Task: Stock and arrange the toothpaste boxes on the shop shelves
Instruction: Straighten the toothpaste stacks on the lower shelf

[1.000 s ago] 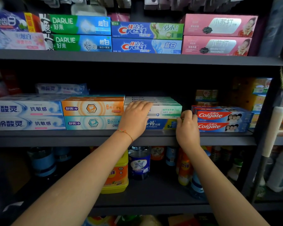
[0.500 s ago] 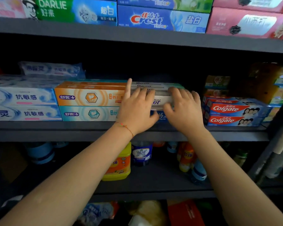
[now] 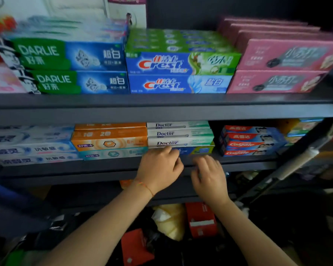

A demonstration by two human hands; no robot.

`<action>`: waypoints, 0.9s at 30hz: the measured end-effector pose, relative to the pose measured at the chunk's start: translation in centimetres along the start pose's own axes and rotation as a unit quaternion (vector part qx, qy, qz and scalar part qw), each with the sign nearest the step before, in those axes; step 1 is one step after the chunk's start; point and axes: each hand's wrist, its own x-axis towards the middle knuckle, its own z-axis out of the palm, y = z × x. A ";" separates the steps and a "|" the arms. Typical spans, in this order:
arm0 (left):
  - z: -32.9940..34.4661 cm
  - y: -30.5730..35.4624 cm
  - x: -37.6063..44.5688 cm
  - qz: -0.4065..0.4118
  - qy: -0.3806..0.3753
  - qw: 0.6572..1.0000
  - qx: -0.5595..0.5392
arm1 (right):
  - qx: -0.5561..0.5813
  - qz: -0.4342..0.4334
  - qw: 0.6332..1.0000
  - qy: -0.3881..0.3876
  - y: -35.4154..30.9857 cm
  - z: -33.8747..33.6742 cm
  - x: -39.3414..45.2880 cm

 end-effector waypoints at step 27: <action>9.9 18.1 6.9 -0.369 -0.116 0.903 -0.186 | -0.138 0.020 0.931 -0.338 21.0 -6.2 7.5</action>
